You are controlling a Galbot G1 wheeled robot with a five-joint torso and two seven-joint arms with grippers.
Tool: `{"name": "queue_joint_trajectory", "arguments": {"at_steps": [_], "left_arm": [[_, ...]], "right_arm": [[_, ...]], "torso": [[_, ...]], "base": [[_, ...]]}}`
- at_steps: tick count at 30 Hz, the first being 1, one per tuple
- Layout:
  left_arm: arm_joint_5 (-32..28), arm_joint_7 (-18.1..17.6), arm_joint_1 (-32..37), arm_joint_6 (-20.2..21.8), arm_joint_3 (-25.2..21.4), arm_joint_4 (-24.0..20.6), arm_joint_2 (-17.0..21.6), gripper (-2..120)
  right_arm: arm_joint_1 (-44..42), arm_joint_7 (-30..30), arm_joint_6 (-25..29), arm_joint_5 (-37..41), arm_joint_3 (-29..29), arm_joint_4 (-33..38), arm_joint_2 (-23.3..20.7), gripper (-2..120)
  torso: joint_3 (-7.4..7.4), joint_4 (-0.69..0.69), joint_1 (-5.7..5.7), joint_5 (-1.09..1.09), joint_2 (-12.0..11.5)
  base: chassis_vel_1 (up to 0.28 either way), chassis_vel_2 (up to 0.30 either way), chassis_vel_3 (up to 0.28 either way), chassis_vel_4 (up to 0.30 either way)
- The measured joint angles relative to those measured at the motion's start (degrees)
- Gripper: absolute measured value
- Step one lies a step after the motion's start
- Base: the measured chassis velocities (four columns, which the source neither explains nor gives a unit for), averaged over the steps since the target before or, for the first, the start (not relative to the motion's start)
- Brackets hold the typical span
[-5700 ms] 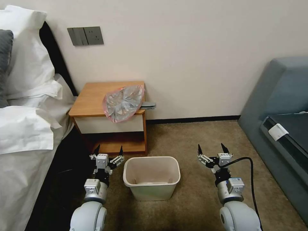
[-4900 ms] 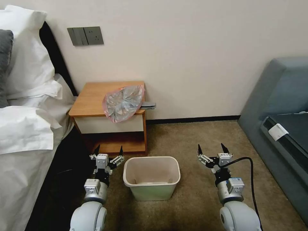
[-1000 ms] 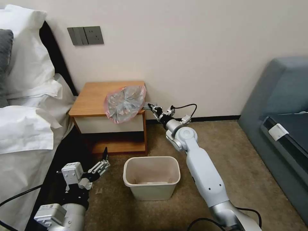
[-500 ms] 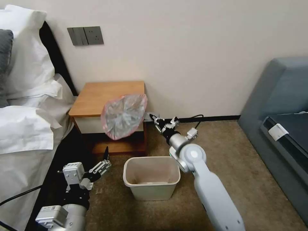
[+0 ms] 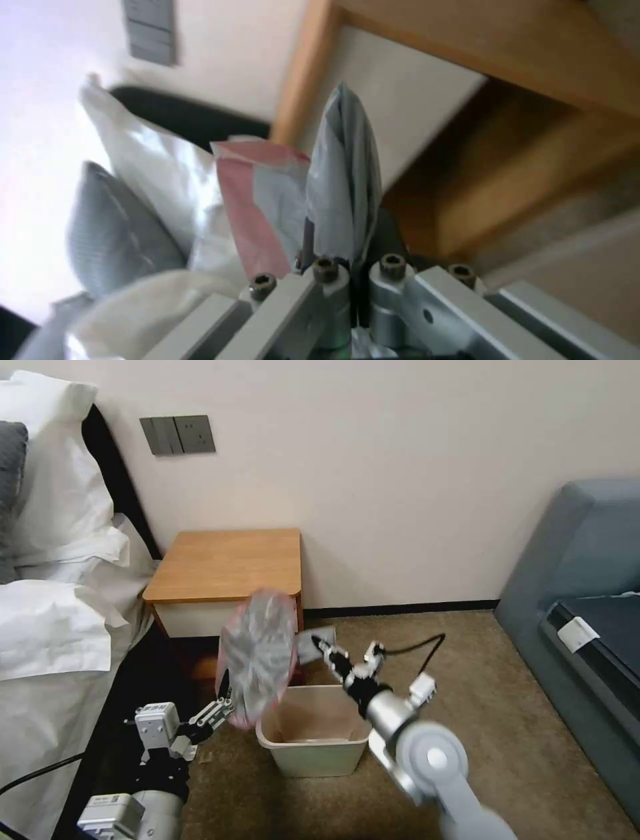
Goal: Pick up the garbage bag from the table and place it over the trash can.
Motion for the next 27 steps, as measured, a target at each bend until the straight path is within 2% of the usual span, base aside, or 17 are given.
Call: {"name": "queue_joint_trajectory", "arguments": {"at_steps": [6, 17, 27], "left_arm": [[0.2, 0.0, 0.3, -0.6, 0.0, 0.0, -0.1, 100], [0.5, -0.2, -0.1, -1.2, 0.2, 0.0, -0.5, 100], [0.8, -0.2, 0.1, -1.3, 0.1, 0.0, -0.4, 100]], "right_arm": [[-4.9, -2.4, 1.2, -8.4, -0.9, 0.3, -0.4, 0], [-6.9, -3.4, 3.9, -15.5, -1.9, -0.9, -0.3, 0], [-7.3, 0.5, 5.4, -19.7, -5.1, -1.4, -1.1, 3]], "torso": [[0.00, 0.00, 0.00, 0.00, 0.0], [0.01, 0.00, 0.00, 0.00, 0.0], [0.00, 0.00, 0.00, 0.00, 0.0]], "base": [[0.000, 0.000, 0.000, 0.000], [0.000, 0.000, 0.000, 0.000], [0.000, 0.000, 0.000, 0.000]]}}
